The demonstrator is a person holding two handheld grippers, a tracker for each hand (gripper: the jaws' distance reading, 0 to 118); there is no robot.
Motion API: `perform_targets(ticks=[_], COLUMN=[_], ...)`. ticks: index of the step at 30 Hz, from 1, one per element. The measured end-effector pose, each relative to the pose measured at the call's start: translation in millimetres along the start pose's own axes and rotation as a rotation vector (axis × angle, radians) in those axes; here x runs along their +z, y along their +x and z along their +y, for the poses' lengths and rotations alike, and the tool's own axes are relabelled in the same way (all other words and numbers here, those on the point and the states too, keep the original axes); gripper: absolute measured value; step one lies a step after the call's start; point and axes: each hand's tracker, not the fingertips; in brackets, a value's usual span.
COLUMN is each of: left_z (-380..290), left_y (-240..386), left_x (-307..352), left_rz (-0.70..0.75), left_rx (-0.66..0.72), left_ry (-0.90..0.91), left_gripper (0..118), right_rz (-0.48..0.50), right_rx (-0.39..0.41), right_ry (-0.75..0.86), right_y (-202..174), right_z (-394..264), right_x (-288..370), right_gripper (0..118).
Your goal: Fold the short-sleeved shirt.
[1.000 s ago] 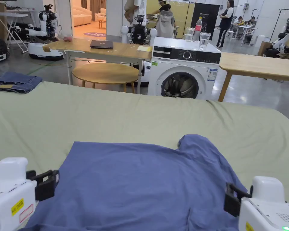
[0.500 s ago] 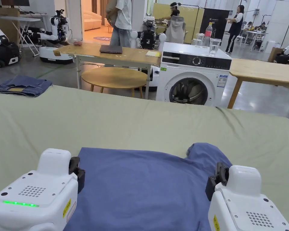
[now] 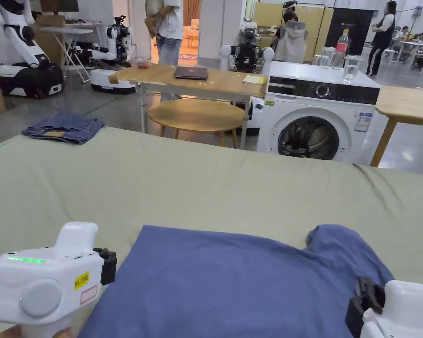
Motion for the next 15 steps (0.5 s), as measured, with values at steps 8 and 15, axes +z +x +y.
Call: perform_targets(ticks=[8,15], left_z=[-21.7,-58.4], left_y=[-23.1,-41.4], left_x=[3.0,13.0], left_rz=[-0.032,0.038], left_rx=[0.048,0.078], left_ry=[-0.301,-0.499], left_gripper=[0,64], right_rz=[-0.001,0.005], right_rx=[0.023,0.034], right_ry=[-0.072,-0.112], right_y=[10.1,9.0], right_z=[-9.9,-24.8], right_x=[-9.0,-11.8], right_gripper=[0,0])
